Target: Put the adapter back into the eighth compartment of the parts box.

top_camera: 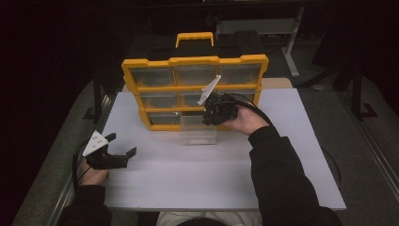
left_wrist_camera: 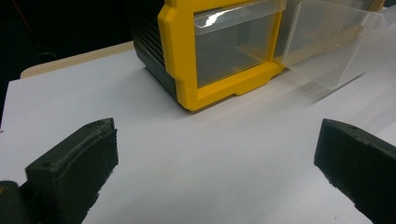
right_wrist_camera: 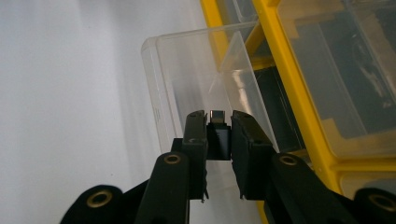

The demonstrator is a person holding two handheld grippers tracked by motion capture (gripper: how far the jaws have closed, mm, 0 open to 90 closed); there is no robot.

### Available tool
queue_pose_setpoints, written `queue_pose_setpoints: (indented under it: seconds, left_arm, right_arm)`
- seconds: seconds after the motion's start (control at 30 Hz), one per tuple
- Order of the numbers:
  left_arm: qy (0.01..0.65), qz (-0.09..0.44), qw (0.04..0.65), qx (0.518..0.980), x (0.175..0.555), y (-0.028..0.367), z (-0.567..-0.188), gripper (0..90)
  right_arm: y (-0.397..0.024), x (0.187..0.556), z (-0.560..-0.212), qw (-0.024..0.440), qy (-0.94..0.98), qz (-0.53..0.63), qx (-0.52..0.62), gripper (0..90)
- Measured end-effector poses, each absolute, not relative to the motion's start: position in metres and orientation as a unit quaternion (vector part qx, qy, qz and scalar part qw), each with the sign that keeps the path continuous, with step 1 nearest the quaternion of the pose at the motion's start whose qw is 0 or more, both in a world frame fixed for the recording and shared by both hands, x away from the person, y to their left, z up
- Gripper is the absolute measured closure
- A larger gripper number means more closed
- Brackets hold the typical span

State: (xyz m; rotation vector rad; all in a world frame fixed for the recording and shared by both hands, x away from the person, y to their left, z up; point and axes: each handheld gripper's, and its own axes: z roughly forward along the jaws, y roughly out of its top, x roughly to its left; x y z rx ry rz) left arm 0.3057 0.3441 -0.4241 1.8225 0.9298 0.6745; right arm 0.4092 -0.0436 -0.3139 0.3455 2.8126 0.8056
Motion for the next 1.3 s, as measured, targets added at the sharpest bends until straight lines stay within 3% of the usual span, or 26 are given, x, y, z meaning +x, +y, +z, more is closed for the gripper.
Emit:
queue_pose_setpoints:
  seconds: [0.83,1.3]
  left_arm:
    - [0.38,0.275,0.471,0.747,0.307,0.344,-0.425,0.0]
    - [0.379,0.274,0.471,0.748,0.307,0.344,-0.425,0.0]
  right_arm:
    - [-0.03,0.417,-0.346,0.08,0.955,0.26,0.113,74.9]
    - [-0.032,0.418,-0.345,0.078,0.953,0.27,0.118,72.4]
